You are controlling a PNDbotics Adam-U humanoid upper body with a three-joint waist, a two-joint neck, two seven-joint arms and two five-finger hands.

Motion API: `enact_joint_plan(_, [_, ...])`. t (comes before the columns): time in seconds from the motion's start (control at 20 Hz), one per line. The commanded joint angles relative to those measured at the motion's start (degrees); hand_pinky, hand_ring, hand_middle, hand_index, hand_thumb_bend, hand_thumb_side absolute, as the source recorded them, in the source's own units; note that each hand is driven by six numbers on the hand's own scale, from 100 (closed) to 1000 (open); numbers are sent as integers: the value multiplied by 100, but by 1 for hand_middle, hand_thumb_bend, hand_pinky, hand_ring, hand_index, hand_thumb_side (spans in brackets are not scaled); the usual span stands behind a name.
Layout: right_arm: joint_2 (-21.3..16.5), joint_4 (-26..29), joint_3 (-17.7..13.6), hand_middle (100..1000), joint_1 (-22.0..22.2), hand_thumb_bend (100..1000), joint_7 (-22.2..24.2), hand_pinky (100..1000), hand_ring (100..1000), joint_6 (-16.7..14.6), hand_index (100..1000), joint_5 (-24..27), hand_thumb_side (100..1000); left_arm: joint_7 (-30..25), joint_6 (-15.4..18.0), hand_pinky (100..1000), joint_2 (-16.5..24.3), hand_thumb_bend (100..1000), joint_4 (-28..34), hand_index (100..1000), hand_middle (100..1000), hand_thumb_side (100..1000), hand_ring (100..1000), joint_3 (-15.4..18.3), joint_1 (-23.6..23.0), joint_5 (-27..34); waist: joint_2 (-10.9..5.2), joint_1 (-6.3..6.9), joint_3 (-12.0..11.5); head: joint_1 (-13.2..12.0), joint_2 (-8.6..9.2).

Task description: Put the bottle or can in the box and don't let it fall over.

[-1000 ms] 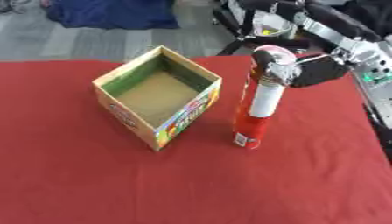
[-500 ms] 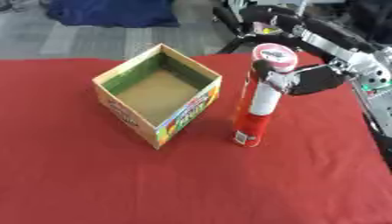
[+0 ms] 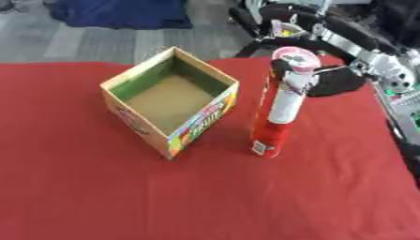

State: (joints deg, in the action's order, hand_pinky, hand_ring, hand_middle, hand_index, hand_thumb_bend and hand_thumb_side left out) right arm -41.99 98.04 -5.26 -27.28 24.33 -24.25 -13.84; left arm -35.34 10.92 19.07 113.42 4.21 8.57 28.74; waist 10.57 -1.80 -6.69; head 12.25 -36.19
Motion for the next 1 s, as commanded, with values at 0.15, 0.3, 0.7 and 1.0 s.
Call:
enact_joint_plan(0.15, [-105, -181, -72, 965, -118, 100, -216, 967, 1000, -62, 987, -222, 561, -29, 2, 511, 40, 100, 118, 872, 852, 653, 833, 9, 87, -12, -38, 3, -5, 21, 15])
enact_joint_plan(0.3, [-117, -289, -99, 965, -121, 100, -352, 969, 1000, -82, 983, -379, 561, -41, 1, 510, 42, 100, 118, 871, 852, 653, 833, 10, 82, -30, -29, 1, -1, 11, 20])
enact_joint_plan(0.7, [-63, -431, -69, 970, -157, 100, -449, 976, 1000, -7, 986, -832, 570, -53, -6, 510, 29, 100, 118, 870, 853, 653, 834, 6, 75, -48, -23, 8, 7, 25, 25])
enact_joint_plan(1.0, [-33, -625, -28, 971, -201, 100, -339, 977, 1000, -36, 990, -891, 583, -75, -17, 509, 20, 100, 118, 869, 854, 654, 834, 2, 68, -69, 6, 4, -4, 30, 37])
